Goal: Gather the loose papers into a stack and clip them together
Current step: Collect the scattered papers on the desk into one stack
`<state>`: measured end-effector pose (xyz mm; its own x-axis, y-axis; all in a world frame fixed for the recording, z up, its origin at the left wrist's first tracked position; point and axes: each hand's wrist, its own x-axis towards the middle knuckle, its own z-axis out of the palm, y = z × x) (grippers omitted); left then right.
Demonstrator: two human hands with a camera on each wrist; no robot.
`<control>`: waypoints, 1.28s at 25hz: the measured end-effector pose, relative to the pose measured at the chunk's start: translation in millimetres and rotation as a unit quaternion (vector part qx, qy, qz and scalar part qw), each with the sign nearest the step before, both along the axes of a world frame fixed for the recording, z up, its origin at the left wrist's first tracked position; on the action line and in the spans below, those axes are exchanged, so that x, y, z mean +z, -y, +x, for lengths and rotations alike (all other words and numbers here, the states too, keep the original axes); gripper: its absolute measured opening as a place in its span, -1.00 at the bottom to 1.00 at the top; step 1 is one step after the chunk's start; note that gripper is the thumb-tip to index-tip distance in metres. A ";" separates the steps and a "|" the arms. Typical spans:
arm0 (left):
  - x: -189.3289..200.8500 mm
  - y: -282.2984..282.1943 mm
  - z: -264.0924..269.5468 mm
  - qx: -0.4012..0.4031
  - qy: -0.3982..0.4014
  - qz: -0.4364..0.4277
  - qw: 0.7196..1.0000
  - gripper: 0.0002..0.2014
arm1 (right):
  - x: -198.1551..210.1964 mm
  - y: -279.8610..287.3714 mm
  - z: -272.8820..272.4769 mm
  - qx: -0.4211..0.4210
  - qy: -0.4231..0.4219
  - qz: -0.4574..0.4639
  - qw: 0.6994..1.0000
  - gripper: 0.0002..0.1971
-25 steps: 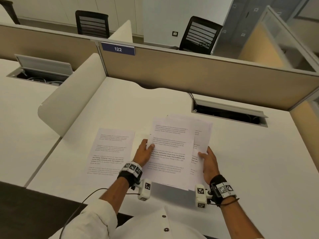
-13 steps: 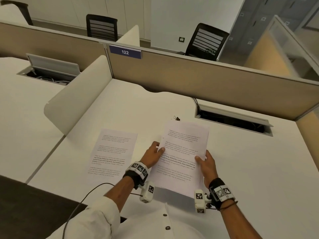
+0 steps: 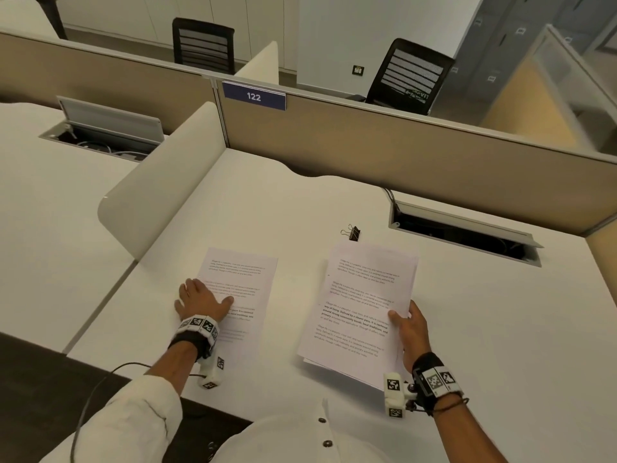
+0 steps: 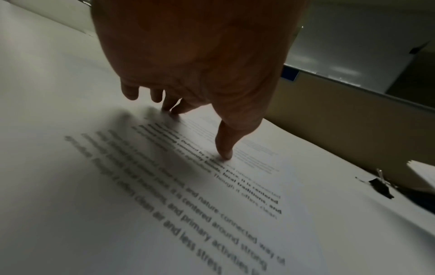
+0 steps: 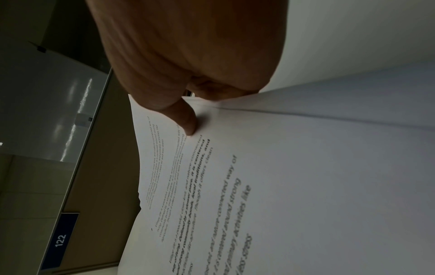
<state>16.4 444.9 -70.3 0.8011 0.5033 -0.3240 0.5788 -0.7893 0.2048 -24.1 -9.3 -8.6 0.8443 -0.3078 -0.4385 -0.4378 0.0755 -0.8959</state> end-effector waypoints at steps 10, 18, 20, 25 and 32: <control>10.6 13.5 -5.4 0.015 0.097 -0.033 0.995 -0.58 | 2.6 -18.9 4.9 0.007 -0.006 0.002 1.000 -0.60; 12.5 17.8 -7.7 0.025 0.098 -0.032 0.994 -0.48 | 6.1 -5.5 3.5 0.005 -0.002 -0.004 1.000 -0.62; 6.7 20.8 -14.1 0.017 0.078 -0.003 0.997 -0.25 | 3.5 -1.5 1.8 0.004 -0.003 -0.005 1.000 -0.60; -9.9 28.4 -23.9 -0.028 0.022 0.000 0.999 0.01 | 1.4 4.0 -2.4 0.005 -0.003 -0.002 1.000 -0.57; 9.2 44.8 -19.7 -0.039 0.107 -0.048 0.992 -0.45 | -0.6 1.2 -6.5 0.007 -0.012 0.002 1.000 -0.58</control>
